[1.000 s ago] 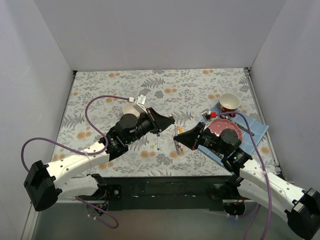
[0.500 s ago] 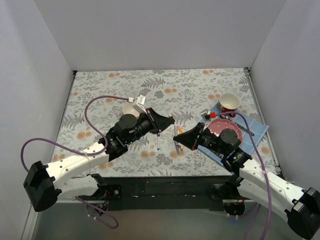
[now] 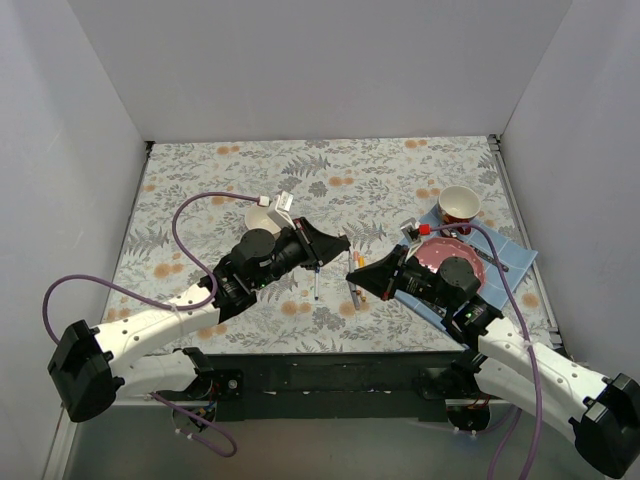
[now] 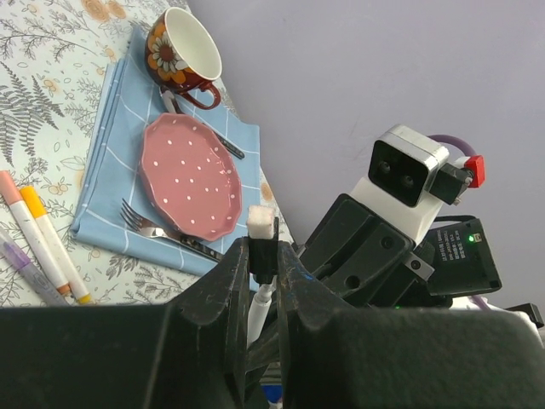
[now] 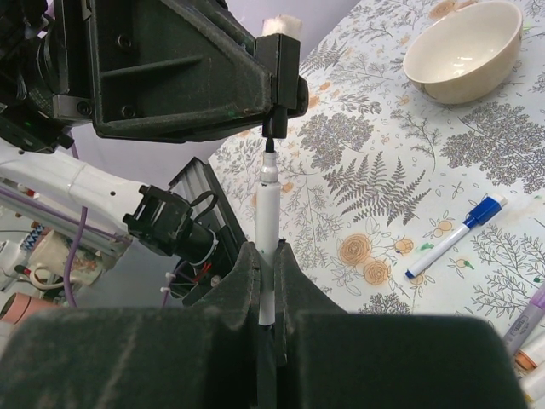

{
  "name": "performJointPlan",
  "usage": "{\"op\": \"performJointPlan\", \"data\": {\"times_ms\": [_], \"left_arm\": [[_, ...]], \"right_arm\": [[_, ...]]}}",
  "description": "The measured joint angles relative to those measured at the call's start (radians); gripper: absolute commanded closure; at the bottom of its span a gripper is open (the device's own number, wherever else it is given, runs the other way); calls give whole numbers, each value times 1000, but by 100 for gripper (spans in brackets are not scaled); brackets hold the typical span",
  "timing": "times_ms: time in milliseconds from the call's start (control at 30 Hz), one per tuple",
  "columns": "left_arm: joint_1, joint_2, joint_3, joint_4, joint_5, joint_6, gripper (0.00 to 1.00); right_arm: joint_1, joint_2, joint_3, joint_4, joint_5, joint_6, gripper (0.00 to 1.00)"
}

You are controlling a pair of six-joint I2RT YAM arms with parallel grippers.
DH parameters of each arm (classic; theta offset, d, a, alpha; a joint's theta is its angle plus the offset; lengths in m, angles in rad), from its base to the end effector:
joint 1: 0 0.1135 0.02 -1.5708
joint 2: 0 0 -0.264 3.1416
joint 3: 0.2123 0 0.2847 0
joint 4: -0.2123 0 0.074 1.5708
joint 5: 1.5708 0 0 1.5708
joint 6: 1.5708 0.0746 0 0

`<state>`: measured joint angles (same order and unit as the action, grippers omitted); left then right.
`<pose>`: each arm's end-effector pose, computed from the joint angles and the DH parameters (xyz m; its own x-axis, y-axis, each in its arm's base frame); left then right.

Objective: Insert the pens into the pen caps
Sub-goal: Align the barrel with the opening of the pen cap

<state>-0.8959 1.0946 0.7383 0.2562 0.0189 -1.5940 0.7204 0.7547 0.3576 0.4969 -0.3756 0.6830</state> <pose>0.2042 -0.2574 0.2924 -0.7907 -0.6117 0.0250 -0.0808 0.0639 -0.9947 0.1700 0.1856 0.2563 -0.5024 0.3403 -0.7949 -0.7361 0.3141 0.5996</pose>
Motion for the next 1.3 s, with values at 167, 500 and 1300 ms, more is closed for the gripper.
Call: {"op": "performJointPlan", "data": {"times_ms": [167, 500, 1300], "left_arm": [[2, 9, -1, 1, 0, -3, 100], [3, 11, -5, 7, -3, -18, 100], [0, -12, -6, -14, -19, -37, 100]], "right_arm": [[0, 11, 0, 0, 0, 6, 99], [0, 13, 0, 0, 0, 18, 99], [14, 26, 0, 1, 0, 22, 99]]}}
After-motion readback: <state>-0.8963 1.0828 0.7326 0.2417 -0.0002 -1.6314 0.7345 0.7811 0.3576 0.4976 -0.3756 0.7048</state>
